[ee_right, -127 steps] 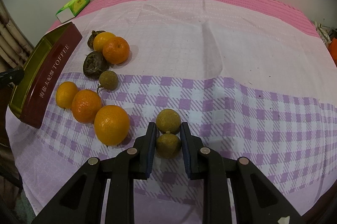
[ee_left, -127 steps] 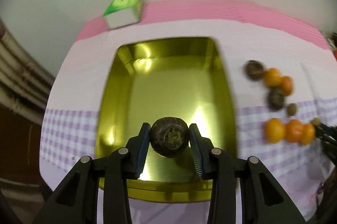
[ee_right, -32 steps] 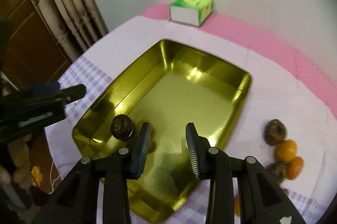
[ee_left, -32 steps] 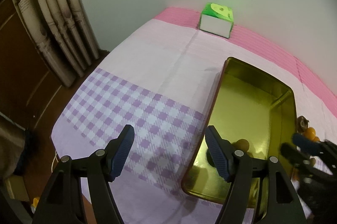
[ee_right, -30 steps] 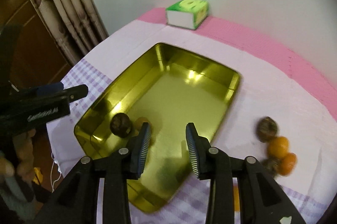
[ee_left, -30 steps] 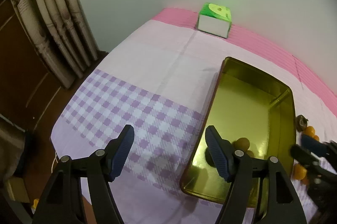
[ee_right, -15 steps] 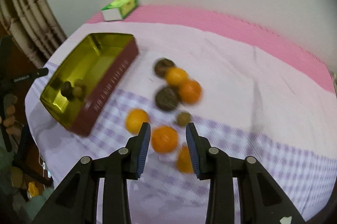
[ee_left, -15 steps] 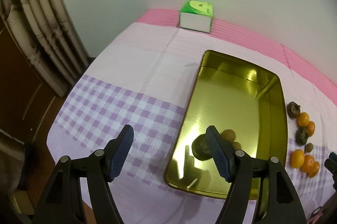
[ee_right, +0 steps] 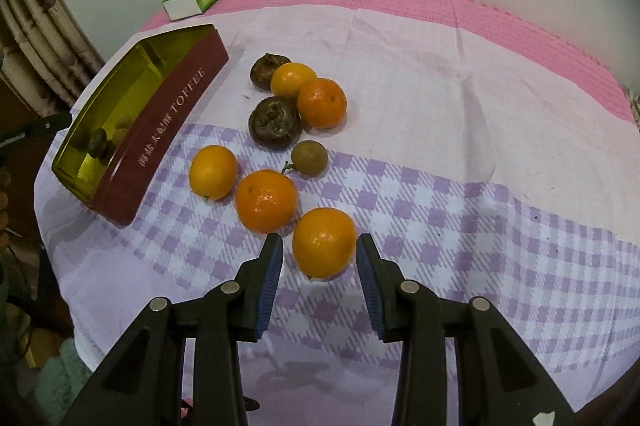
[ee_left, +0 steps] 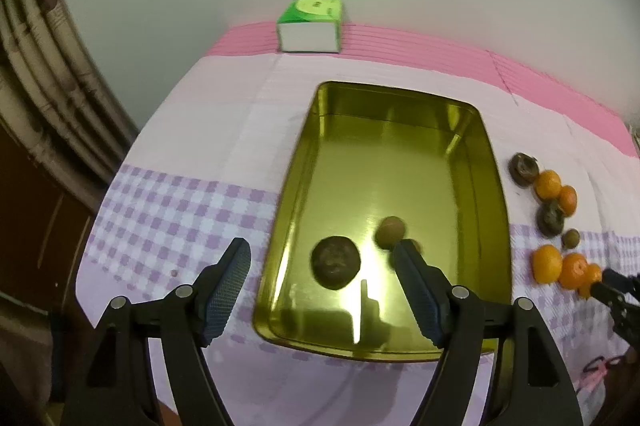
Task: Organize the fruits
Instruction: 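Move right tool back to the fruits and grasp a large orange, then grasp another orange with the left tool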
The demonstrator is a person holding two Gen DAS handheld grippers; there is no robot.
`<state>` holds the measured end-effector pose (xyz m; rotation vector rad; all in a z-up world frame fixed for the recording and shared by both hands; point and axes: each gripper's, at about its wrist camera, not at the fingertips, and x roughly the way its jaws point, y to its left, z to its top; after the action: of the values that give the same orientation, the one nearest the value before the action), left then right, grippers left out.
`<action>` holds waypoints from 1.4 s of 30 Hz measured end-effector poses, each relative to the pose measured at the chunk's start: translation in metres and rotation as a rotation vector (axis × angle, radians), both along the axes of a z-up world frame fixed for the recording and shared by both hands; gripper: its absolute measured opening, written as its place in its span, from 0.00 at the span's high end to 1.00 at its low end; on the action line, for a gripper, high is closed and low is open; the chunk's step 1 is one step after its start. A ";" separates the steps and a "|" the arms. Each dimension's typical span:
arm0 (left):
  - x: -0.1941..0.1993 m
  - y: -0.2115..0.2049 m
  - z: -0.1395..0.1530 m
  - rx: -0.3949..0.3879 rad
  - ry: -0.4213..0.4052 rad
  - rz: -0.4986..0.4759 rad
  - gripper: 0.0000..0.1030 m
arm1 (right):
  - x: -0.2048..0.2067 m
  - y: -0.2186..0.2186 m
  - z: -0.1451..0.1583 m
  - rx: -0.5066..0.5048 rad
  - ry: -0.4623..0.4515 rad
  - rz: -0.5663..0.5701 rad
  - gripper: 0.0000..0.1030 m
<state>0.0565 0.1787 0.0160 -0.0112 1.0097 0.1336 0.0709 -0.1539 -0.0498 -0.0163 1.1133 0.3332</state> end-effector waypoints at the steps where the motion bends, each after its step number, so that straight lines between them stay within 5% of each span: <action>1: 0.000 -0.003 0.000 0.000 0.000 -0.008 0.27 | 0.001 0.000 -0.001 0.002 0.001 -0.004 0.65; 25: 0.010 -0.145 0.001 -0.082 0.141 -0.274 0.26 | 0.017 -0.021 -0.021 0.013 0.001 -0.087 0.66; 35: 0.047 -0.172 -0.012 -0.201 0.293 -0.235 0.26 | 0.024 -0.039 -0.021 0.061 0.028 -0.147 0.66; 42: 0.058 -0.175 -0.032 -0.257 0.379 -0.182 0.37 | 0.024 -0.039 -0.020 0.070 0.032 -0.148 0.66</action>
<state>0.1148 0.0041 -0.0162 -0.1321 1.3950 -0.1678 0.0948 -0.1929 -0.0702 0.1328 1.1276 0.2406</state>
